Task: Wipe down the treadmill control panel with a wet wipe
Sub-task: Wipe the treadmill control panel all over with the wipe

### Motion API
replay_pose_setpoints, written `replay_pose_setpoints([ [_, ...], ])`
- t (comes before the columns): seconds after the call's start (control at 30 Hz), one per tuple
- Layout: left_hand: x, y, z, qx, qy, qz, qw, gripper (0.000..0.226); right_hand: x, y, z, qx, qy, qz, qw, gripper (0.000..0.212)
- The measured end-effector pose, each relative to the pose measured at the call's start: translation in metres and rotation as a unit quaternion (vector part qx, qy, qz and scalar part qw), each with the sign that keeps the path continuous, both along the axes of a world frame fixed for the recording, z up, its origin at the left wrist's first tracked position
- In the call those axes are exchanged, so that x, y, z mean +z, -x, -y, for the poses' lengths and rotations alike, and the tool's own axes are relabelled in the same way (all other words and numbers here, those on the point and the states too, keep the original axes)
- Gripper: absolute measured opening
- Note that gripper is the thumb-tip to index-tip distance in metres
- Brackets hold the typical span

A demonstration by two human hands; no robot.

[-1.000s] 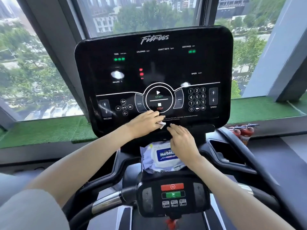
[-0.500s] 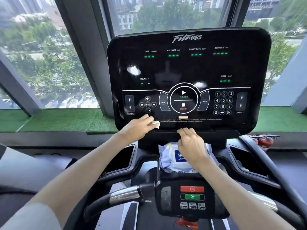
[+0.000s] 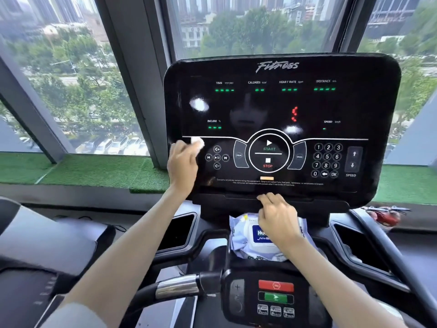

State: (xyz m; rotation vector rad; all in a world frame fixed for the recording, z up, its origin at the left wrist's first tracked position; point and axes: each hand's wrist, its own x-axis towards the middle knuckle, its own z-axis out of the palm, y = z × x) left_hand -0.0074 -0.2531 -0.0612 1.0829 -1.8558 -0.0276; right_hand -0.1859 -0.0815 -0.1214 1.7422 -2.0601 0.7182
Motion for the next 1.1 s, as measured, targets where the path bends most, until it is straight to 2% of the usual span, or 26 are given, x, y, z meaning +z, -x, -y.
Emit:
replay_pose_setpoints([
  [0.03,-0.001,0.003,-0.004,0.028,-0.018,-0.028,0.999,0.036,0.0,0.001,0.0,0.002,0.004,-0.002,1.0,0.028],
  [0.07,-0.003,0.008,-0.011,0.019,-0.003,0.003,1.0,0.039,0.0,0.001,0.0,0.004,0.007,-0.005,1.0,0.025],
  [0.1,-0.01,0.013,-0.018,-0.03,0.028,0.069,0.997,0.044,0.0,0.002,0.0,0.008,0.01,-0.009,1.0,0.022],
  [0.17,-0.023,0.014,-0.026,-0.149,0.073,0.191,0.967,0.05,-0.001,0.006,0.0,0.016,0.012,-0.02,1.0,0.017],
  [0.2,-0.021,0.011,-0.024,-0.163,0.073,0.201,0.963,0.05,-0.001,0.006,0.001,0.02,0.009,-0.023,1.0,0.017],
  [0.23,-0.018,0.009,-0.017,-0.141,0.065,0.164,0.974,0.047,-0.001,0.007,0.001,0.023,0.005,-0.024,0.999,0.019],
  [0.3,-0.004,0.006,-0.007,-0.035,0.01,0.003,0.999,0.037,-0.001,0.007,0.002,0.027,-0.001,-0.025,0.999,0.023],
  [0.33,0.0,0.009,-0.004,0.025,-0.023,-0.067,0.997,0.037,-0.001,0.008,0.002,0.028,-0.002,-0.027,0.999,0.024],
  [0.37,0.003,0.015,-0.005,0.067,-0.042,-0.103,0.992,0.039,-0.002,0.009,0.002,0.029,0.0,-0.029,0.999,0.025],
  [0.4,0.003,0.026,-0.012,0.078,-0.037,-0.102,0.991,0.043,-0.003,0.009,0.002,0.032,0.003,-0.03,0.999,0.026],
  [0.47,-0.005,0.054,-0.032,0.003,0.02,-0.012,1.0,0.048,-0.004,0.011,0.003,0.038,0.006,-0.03,0.999,0.027],
  [0.53,-0.017,0.069,-0.047,-0.124,0.099,0.13,0.979,0.044,-0.005,0.013,0.002,0.045,0.005,-0.038,0.998,0.023],
  [0.57,-0.017,0.067,-0.044,-0.153,0.123,0.166,0.966,0.043,-0.005,0.015,0.002,0.051,0.003,-0.042,0.998,0.024],
  [0.6,-0.015,0.062,-0.035,-0.153,0.121,0.153,0.969,0.044,-0.005,0.017,0.001,0.059,0.002,-0.045,0.997,0.027],
  [0.67,-0.004,0.051,-0.018,-0.061,0.065,0.006,0.996,0.046,-0.006,0.021,-0.002,0.073,-0.007,-0.042,0.996,0.038],
  [0.7,0.002,0.049,-0.011,0.012,0.012,-0.09,0.996,0.045,-0.007,0.021,-0.004,0.073,-0.011,-0.039,0.996,0.042],
  [0.73,0.008,0.052,-0.01,0.076,-0.043,-0.174,0.981,0.043,-0.008,0.021,-0.004,0.072,-0.01,-0.034,0.997,0.042],
  [0.77,0.014,0.062,-0.013,0.108,-0.08,-0.221,0.966,0.043,-0.009,0.02,-0.003,0.072,-0.005,-0.03,0.997,0.039],
  [0.8,0.018,0.074,-0.021,0.098,-0.079,-0.216,0.968,0.046,-0.01,0.02,-0.003,0.076,0.001,-0.028,0.997,0.034],
  [0.83,0.016,0.088,-0.031,0.051,-0.042,-0.159,0.985,0.049,-0.01,0.02,-0.003,0.082,0.005,-0.029,0.996,0.033],
  [0.87,0.008,0.1,-0.041,-0.031,0.022,-0.061,0.997,0.051,-0.009,0.021,-0.004,0.09,0.006,-0.034,0.995,0.034],
  [0.93,-0.01,0.104,-0.053,-0.177,0.143,0.144,0.963,0.049,-0.007,0.027,-0.006,0.108,-0.002,-0.047,0.993,0.04],
  [0.97,-0.012,0.099,-0.049,-0.202,0.163,0.177,0.949,0.047,-0.005,0.03,-0.008,0.115,-0.008,-0.047,0.992,0.047],
  [1.0,-0.011,0.093,-0.043,-0.191,0.143,0.143,0.961,0.047,-0.005,0.033,-0.011,0.12,-0.011,-0.044,0.992,0.052],
  [1.07,0.004,0.083,-0.029,-0.071,0.042,-0.057,0.995,0.052,-0.004,0.038,-0.016,0.115,-0.006,-0.049,0.992,0.053],
  [1.1,0.012,0.081,-0.022,-0.003,-0.005,-0.147,0.989,0.051,-0.005,0.041,-0.018,0.106,-0.007,-0.057,0.993,0.051],
])
